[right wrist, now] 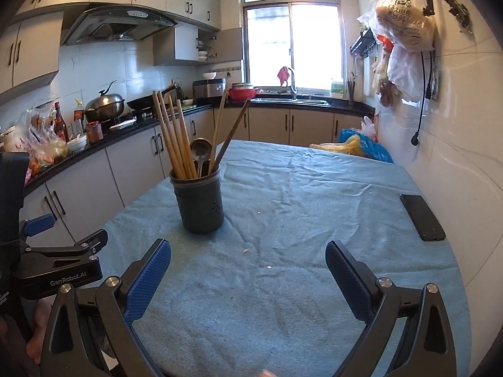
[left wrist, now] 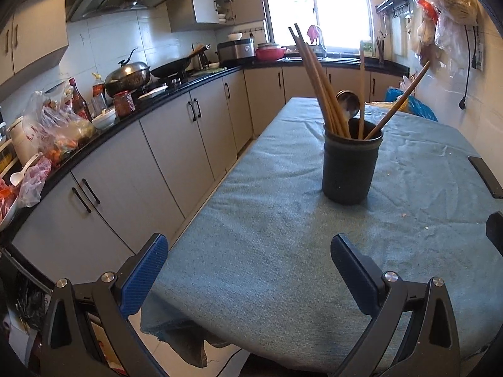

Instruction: Organize utensils

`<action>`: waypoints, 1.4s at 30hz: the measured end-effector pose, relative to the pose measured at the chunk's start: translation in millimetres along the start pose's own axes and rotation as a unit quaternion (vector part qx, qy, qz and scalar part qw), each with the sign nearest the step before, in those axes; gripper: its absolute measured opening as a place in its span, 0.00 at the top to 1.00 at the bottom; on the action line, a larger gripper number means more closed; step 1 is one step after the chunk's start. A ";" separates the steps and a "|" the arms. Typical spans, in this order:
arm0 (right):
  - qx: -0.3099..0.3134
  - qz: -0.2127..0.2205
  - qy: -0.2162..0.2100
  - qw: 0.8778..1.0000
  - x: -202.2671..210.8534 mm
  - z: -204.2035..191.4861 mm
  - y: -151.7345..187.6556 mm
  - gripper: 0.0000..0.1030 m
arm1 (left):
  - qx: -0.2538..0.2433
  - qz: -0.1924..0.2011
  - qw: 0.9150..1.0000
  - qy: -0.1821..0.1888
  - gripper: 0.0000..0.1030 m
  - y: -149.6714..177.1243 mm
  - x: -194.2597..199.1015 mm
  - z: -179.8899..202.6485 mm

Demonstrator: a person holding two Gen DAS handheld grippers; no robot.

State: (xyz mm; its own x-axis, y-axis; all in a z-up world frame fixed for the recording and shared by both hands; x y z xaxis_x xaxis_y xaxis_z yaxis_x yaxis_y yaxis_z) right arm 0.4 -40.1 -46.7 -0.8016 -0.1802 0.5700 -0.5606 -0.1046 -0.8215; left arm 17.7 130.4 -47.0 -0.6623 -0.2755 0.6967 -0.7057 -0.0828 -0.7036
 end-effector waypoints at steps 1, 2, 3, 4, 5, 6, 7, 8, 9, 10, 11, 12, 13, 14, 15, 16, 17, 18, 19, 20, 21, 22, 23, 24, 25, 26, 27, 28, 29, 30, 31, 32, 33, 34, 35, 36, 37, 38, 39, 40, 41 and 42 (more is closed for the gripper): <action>0.001 -0.003 -0.001 1.000 -2.5 -1.4 1.0 0.02 | 0.001 -0.003 1.000 0.000 0.00 0.4 -2.2 -0.8; 0.001 -0.006 -0.001 1.000 -4.5 -1.8 1.6 0.02 | 0.001 -0.004 1.000 0.000 0.00 0.6 -3.4 -1.3; 0.001 -0.008 -0.002 1.000 -5.7 -2.4 1.6 0.02 | 0.002 -0.005 1.000 0.000 0.00 0.5 -4.0 -1.9; 0.001 -0.010 -0.003 1.000 -7.3 -2.9 1.8 0.02 | 0.003 -0.005 1.000 -0.001 0.00 0.5 -5.2 -2.8; 0.002 -0.011 -0.004 1.000 -8.6 -3.5 2.2 0.02 | 0.004 -0.006 1.000 -0.002 0.00 -0.1 -5.6 -2.8; 0.002 -0.012 -0.004 1.000 -9.0 -5.3 3.0 0.02 | 0.005 -0.007 1.000 -0.001 0.00 0.1 -6.7 -2.9; 0.003 -0.012 -0.004 1.000 -9.7 -5.7 3.2 0.02 | 0.007 -0.010 1.000 0.000 0.00 0.4 -8.3 -3.1; 0.005 -0.013 -0.003 1.000 -10.5 -6.0 3.7 0.02 | 0.007 -0.011 1.000 0.001 0.00 0.5 -9.4 -3.0; 0.005 -0.014 -0.003 1.000 -11.6 -6.2 4.1 0.02 | 0.008 -0.012 1.000 -0.001 0.00 1.5 -10.2 -3.6; 0.005 -0.016 -0.003 1.000 -12.7 -6.1 5.0 0.02 | 0.008 -0.013 1.000 -0.001 0.00 2.3 -11.0 -4.1; 0.005 -0.018 -0.003 1.000 -13.9 -6.0 6.0 0.02 | 0.007 -0.015 1.000 0.000 0.00 2.9 -12.1 -3.7; 0.004 -0.021 -0.003 1.000 -15.1 -6.0 7.2 0.02 | 0.006 -0.017 1.000 -0.001 0.00 3.4 -12.7 -3.3; 0.004 -0.023 -0.003 1.000 -16.6 -6.0 8.1 0.02 | 0.005 -0.017 1.000 -0.002 0.00 3.6 -13.0 -3.0; 0.004 -0.026 -0.004 1.000 -17.7 -6.2 9.0 0.02 | 0.005 -0.018 1.000 -0.003 0.00 3.9 -13.5 -3.0; 0.004 -0.027 -0.004 1.000 -18.5 -6.2 10.0 0.02 | 0.005 -0.018 1.000 -0.003 0.00 4.6 -13.9 -2.7; 0.004 -0.028 -0.004 1.000 -19.0 -6.0 10.3 0.02 | 0.004 -0.019 1.000 -0.003 0.00 5.0 -14.3 -2.8; 0.004 -0.029 -0.004 1.000 -19.7 -6.3 11.1 0.02 | 0.003 -0.020 1.000 -0.005 0.00 5.6 -15.2 -2.9; 0.004 -0.030 -0.005 1.000 -20.5 -6.4 12.3 0.02 | 0.003 -0.021 1.000 -0.006 0.00 6.6 -15.9 -2.0; 0.004 -0.032 -0.005 0.999 -21.1 -6.1 12.9 0.02 | 0.002 -0.022 1.000 -0.006 0.00 7.1 -16.7 -1.3; 0.003 -0.033 -0.006 0.999 -21.9 -6.0 13.8 0.02 | 0.002 -0.023 1.000 -0.006 0.00 7.6 -17.5 -1.1; 0.003 -0.034 -0.006 0.999 -22.5 -6.2 14.6 0.02 | 0.001 -0.024 1.000 -0.007 0.00 7.9 -18.1 -0.7; 0.003 -0.036 -0.006 0.999 -23.0 -5.8 14.8 0.02 | 0.001 -0.024 1.000 -0.006 0.00 8.1 -18.5 -0.8; 0.002 -0.037 -0.005 0.999 -23.6 -5.2 15.3 0.02 | 0.000 -0.025 1.000 -0.006 0.00 8.2 -18.8 -0.3; 0.002 -0.037 -0.005 0.999 -23.5 -5.0 15.1 0.02 | 0.000 -0.024 1.000 -0.007 0.00 8.3 -18.7 0.1; 0.001 -0.037 -0.006 0.999 -23.7 -4.9 15.3 0.02 | -0.001 -0.024 1.000 -0.009 0.00 8.3 -18.6 0.7; 0.001 -0.038 -0.006 0.999 -24.0 -4.9 15.5 0.02 | -0.002 -0.024 1.000 -0.009 0.00 8.4 -18.9 1.3; 0.001 -0.038 -0.006 0.999 -24.3 -4.6 15.6 0.02 | -0.003 -0.025 1.000 -0.009 0.00 8.5 -19.3 2.0; 0.001 -0.038 -0.007 0.999 -24.5 -4.6 15.8 0.02 | -0.003 -0.025 1.000 -0.010 0.00 8.7 -19.6 2.1; 0.001 -0.039 -0.007 0.999 -25.1 -4.8 15.6 0.02 | -0.003 -0.025 1.000 -0.010 0.00 8.8 -20.0 2.2; 0.001 -0.039 -0.007 0.999 -25.5 -4.8 15.7 0.02 | -0.003 -0.025 1.000 -0.010 0.00 8.8 -20.0 2.2; 0.001 -0.039 -0.007 0.999 -25.8 -4.7 15.9 0.02 | -0.003 -0.025 1.000 -0.010 0.00 8.9 -20.4 2.4; 0.001 -0.039 -0.007 0.999 -26.0 -4.8 16.1 0.02 | -0.004 -0.026 1.000 -0.011 0.00 9.0 -20.9 2.5; 0.000 -0.040 -0.007 0.999 -25.9 -5.0 16.1 0.02 | -0.004 -0.027 1.000 -0.011 0.00 9.0 -21.4 2.1; 0.000 -0.040 -0.007 0.999 -26.2 -4.8 16.4 0.02 | -0.004 -0.027 1.000 -0.011 0.00 9.1 -21.7 2.3; 0.000 -0.040 -0.007 0.999 -26.8 -4.5 17.1 0.02 | -0.004 -0.027 1.000 -0.012 0.00 9.4 -22.0 2.1; 0.000 -0.041 -0.008 0.999 -27.3 -4.1 17.5 0.02 | -0.004 -0.027 1.000 -0.013 0.00 9.6 -22.2 2.2; -0.001 -0.042 -0.008 0.999 -27.9 -3.6 18.0 0.02 | -0.004 -0.027 1.000 -0.012 0.00 9.5 -22.1 2.2; -0.001 -0.043 -0.008 0.999 -28.4 -3.3 18.3 0.02 | -0.005 -0.028 1.000 -0.012 0.00 9.8 -22.5 2.4; -0.001 -0.043 -0.008 0.999 -28.8 -2.9 18.5 0.02 | -0.006 -0.028 1.000 -0.013 0.00 9.9 -22.5 2.7; -0.001 -0.044 -0.008 0.999 -29.0 -2.6 18.7 0.02 | -0.006 -0.028 1.000 -0.014 0.00 10.1 -22.7 2.6; -0.001 -0.044 -0.009 0.999 -29.1 -2.4 18.9 0.02 | -0.007 -0.028 0.999 -0.014 0.00 10.2 -23.0 2.4; -0.001 -0.044 -0.008 0.999 -29.2 -2.3 19.0 0.02 | -0.007 -0.029 0.999 -0.014 0.00 10.4 -23.2 3.0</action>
State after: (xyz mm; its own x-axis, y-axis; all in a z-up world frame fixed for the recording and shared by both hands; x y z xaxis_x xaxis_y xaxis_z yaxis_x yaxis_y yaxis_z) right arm 12.6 -34.5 -78.9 -0.7458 -0.1867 0.6395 -0.6291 -0.1186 -0.7682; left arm 26.5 133.0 -70.8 -0.6135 -0.2977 0.7314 -0.7460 -0.0855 -0.6605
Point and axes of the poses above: each gripper's, at about its wrist camera, not at the fingertips, and x roughly against the way its jaws point, z to its right, y to its underside, the point moved 9 cm from there along -x, roughly the way its jaws point, and after that the axes turned 6 degrees about -z, right-handed, at the moved point
